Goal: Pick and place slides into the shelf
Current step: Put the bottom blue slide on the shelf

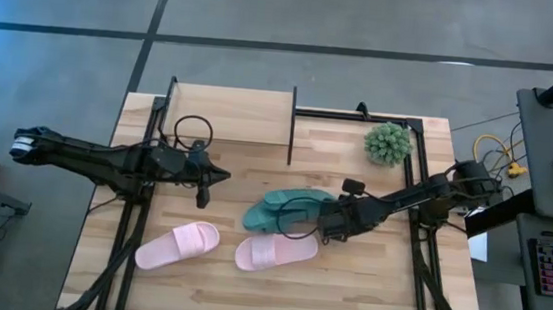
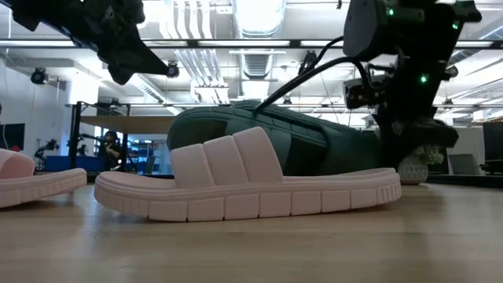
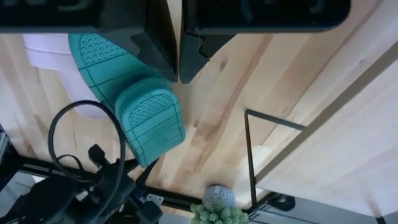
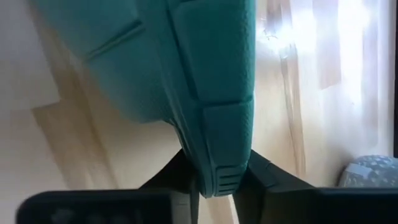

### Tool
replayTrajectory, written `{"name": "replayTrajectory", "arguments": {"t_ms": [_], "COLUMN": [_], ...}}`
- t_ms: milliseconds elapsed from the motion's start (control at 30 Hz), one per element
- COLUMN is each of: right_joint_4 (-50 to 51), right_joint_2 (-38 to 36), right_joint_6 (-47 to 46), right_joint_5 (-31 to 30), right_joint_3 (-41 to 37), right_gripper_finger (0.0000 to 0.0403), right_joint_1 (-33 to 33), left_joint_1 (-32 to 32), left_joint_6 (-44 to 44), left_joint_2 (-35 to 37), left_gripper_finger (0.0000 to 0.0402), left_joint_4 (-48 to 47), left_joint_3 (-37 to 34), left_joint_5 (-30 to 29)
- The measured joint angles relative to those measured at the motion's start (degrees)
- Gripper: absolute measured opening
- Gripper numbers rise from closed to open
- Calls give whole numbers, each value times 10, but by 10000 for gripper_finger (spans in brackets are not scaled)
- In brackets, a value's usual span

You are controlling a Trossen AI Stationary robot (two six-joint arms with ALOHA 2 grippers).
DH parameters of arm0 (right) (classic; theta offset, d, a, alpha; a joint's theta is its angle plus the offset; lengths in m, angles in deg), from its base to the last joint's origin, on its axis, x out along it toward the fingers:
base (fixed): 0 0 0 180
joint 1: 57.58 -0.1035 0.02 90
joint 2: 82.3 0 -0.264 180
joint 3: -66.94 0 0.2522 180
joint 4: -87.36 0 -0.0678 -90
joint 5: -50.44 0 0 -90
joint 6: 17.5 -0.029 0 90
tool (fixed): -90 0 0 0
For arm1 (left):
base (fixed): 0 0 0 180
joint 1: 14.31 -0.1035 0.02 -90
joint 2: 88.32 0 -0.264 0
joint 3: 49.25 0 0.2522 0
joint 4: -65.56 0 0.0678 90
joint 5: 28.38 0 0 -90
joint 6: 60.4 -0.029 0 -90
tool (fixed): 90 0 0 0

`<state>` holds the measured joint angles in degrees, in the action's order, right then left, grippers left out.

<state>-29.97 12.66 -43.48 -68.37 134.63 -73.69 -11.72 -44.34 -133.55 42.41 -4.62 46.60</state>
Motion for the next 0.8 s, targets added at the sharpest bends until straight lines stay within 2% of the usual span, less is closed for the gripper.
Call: {"name": "replayTrajectory", "arguments": {"t_ms": [200,333,500,800], "right_joint_4": [88,209,335,396], "right_joint_2": [-34,-43,-44,-42], "right_joint_6": [-9,-7,8,79], "right_joint_5": [5,-7,-82,-269], "right_joint_3": [66,127,205,314], "right_gripper_finger": [48,52,52,53], "right_joint_1": [0,-1,-1,-1], "left_joint_1": [0,0,0,0], "left_joint_6": [2,1,1,1], "left_joint_2": [0,1,1,1], "left_gripper_finger": [2,2,2,2], "left_joint_4": [7,21,21,20], "left_joint_3": [0,0,0,0], "left_joint_5": [-5,-7,-21,-24]}}
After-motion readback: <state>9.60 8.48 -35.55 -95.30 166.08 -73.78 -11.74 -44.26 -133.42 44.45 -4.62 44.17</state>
